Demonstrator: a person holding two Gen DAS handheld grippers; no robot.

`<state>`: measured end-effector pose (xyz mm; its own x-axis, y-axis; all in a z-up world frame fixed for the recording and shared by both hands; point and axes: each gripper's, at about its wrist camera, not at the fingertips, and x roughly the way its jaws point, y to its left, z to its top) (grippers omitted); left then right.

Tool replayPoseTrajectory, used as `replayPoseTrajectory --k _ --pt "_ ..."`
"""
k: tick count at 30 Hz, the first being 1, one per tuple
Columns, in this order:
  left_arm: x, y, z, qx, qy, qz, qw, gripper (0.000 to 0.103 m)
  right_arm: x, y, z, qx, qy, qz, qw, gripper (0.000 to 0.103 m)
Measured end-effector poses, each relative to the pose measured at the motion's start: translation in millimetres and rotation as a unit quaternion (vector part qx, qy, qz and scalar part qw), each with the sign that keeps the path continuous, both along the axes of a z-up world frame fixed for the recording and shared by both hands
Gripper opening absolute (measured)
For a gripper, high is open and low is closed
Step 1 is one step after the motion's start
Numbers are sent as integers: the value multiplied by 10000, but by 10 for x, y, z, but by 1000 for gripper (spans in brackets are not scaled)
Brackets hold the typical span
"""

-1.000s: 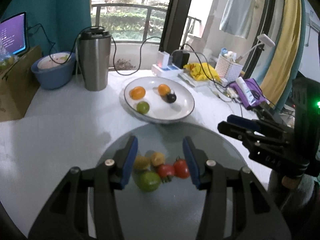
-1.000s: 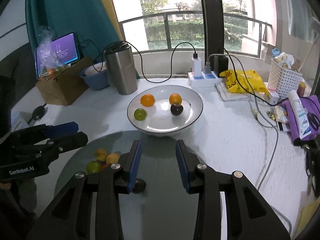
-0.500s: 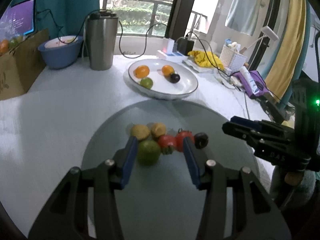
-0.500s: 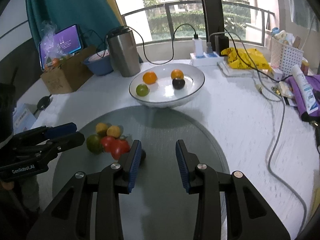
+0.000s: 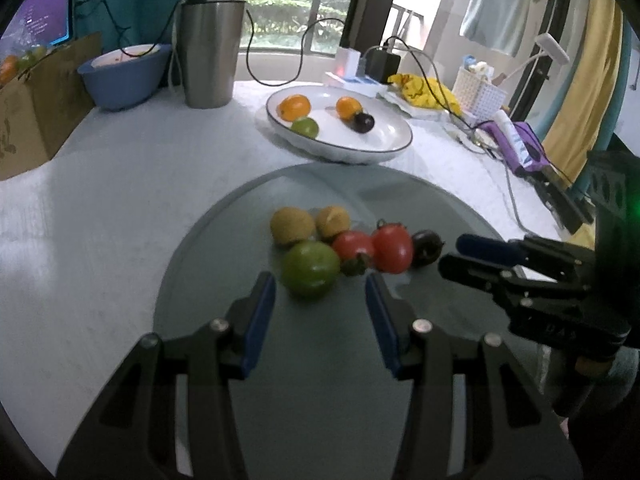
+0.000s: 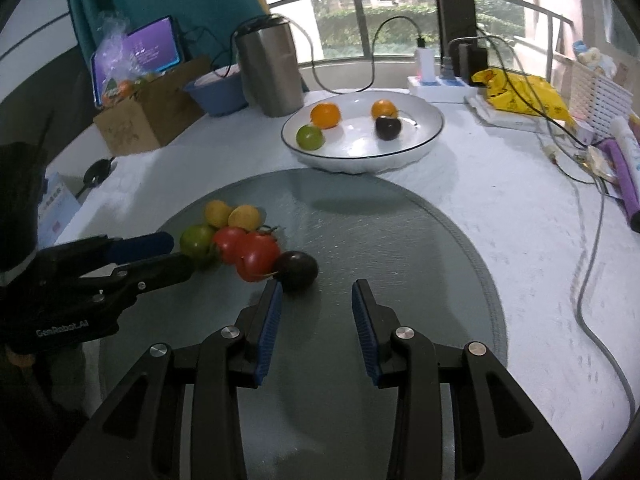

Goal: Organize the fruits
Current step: 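Close the right gripper on another dark plum while the left gripper closes on a green tomato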

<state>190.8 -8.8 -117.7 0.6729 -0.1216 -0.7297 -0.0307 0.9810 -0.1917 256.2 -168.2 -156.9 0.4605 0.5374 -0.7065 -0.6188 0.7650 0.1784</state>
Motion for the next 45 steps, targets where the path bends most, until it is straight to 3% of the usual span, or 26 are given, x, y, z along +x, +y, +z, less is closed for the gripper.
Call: replayPoseTrajectory --k 8,15,22,23,26,31,45 --pt "74 53 -50 -13 69 19 10000 49 12 223 -28 -463 -232 229 9984 38" --pt "159 59 -82 103 105 -26 9999 49 97 313 -71 -600 -183 385 9973 38" --pt "188 67 -108 102 37 -113 9999 48 141 339 -61 -560 -164 484 9971 37" --pt "191 69 -108 92 28 -124 9999 48 143 331 -59 -536 -150 489 9973 32" --pt "191 60 -107 48 5 -229 9997 38 134 330 -57 -556 -149 530 9969 31" --pt "172 58 -80 19 -67 -260 9996 35 120 318 -52 -554 -165 513 9970 31" --pt "65 78 80 18 -252 -261 9993 33 102 174 110 -391 -272 371 9982 31"
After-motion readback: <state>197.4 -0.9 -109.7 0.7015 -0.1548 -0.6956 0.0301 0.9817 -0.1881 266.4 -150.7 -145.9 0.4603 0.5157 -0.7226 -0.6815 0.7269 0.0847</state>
